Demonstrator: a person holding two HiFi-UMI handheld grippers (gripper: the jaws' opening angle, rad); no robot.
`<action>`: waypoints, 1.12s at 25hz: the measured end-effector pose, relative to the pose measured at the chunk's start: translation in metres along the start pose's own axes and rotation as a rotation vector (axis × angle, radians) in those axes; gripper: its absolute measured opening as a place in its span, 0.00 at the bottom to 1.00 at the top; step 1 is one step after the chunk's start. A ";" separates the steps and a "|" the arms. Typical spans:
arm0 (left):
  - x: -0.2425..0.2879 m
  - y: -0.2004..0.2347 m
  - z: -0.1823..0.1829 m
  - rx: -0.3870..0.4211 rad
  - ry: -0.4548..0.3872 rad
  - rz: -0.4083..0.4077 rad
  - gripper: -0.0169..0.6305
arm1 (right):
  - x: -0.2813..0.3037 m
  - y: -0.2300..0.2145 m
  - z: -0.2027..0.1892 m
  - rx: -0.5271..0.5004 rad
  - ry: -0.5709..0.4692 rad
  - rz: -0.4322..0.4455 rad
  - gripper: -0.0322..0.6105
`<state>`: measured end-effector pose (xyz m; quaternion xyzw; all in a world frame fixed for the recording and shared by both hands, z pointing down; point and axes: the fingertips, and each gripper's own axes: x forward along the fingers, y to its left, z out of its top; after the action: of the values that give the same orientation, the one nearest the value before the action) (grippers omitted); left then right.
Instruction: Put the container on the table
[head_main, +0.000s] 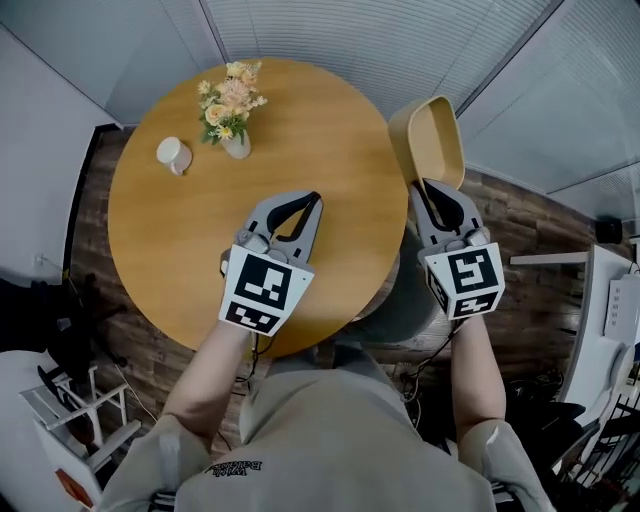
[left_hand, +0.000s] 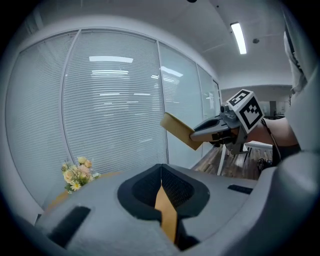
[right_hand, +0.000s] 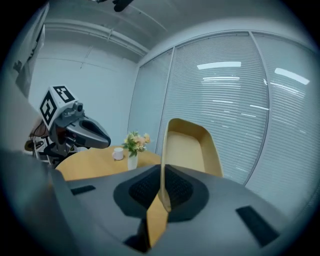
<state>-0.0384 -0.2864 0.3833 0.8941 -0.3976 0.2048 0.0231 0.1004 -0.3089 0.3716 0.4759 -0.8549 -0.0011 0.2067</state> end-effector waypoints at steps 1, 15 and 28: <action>0.006 0.003 -0.006 -0.010 0.012 -0.004 0.06 | 0.009 -0.002 -0.005 0.000 0.014 0.005 0.11; 0.085 0.013 -0.084 -0.074 0.178 -0.077 0.06 | 0.108 -0.024 -0.088 0.084 0.155 0.042 0.11; 0.135 0.015 -0.168 -0.117 0.300 -0.114 0.06 | 0.178 -0.020 -0.202 0.095 0.345 0.055 0.11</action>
<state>-0.0266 -0.3576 0.5870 0.8718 -0.3495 0.3107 0.1456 0.1059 -0.4257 0.6150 0.4548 -0.8184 0.1266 0.3276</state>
